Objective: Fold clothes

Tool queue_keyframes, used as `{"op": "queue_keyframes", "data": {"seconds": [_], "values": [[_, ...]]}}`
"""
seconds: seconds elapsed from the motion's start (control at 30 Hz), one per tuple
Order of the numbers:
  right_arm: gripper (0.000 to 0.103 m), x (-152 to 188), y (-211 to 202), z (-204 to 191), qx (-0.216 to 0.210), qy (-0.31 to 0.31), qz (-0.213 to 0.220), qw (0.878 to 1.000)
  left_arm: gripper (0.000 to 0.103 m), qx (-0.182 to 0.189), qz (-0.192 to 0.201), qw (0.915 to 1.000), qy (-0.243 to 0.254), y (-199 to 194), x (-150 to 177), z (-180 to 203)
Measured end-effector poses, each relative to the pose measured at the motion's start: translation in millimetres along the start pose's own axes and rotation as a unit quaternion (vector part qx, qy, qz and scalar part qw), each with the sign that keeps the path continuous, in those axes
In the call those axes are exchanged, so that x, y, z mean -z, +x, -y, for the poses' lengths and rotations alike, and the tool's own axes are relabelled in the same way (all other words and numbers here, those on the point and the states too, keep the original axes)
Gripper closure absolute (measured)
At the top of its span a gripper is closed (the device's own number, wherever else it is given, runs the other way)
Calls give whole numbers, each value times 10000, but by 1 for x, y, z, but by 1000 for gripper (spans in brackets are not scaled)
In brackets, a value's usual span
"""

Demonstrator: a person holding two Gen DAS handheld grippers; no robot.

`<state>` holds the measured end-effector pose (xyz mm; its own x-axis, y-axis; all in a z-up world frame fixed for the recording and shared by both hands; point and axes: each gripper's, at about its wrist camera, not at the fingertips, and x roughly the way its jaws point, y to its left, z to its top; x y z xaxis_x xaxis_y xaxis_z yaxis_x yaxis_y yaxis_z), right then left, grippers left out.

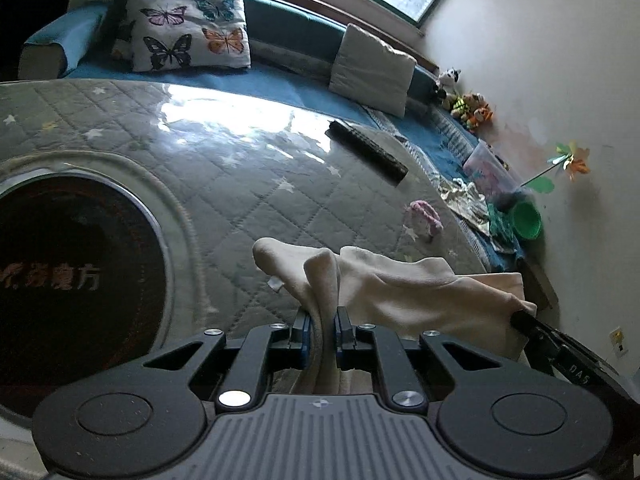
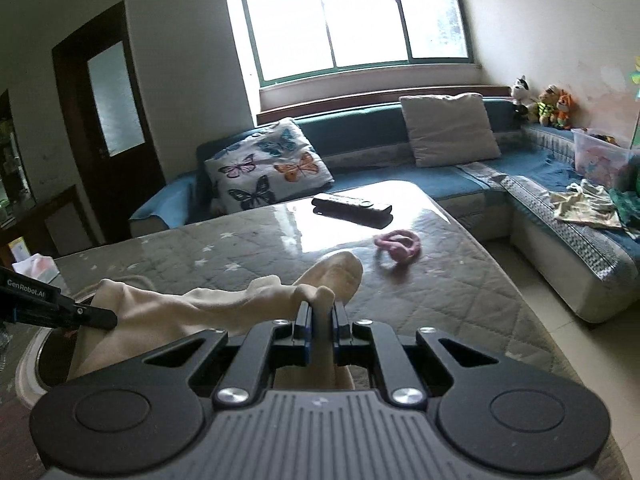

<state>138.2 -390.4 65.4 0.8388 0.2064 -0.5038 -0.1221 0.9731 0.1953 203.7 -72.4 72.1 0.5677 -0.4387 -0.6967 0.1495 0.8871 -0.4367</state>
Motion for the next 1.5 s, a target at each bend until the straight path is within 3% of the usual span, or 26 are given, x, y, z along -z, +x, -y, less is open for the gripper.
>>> {"op": "queue_keyframes", "data": {"seconds": [0.37,0.5,0.57,0.73,1.0,1.27,1.5], "values": [[92,4,26,24,355,62,-259,9990,88,-193,-259,9994,150,30,-1,0],[91,7,32,27,481,49,-331,9983,75,-368,-174,9990,190,28,-1,-7],[91,7,32,28,481,39,-328,9983,74,-456,-97,9987,227,25,-2,-9],[91,7,39,18,284,-80,-418,9987,75,-416,92,9987,290,19,-5,-5],[91,7,73,2,38,-85,-665,9977,76,-115,-36,9983,565,40,-12,9],[90,13,103,-5,91,-117,-905,9958,77,-33,-216,9964,824,74,-17,15],[90,14,107,-5,153,-165,-930,9954,78,-86,-287,9959,849,85,-15,15]]}}
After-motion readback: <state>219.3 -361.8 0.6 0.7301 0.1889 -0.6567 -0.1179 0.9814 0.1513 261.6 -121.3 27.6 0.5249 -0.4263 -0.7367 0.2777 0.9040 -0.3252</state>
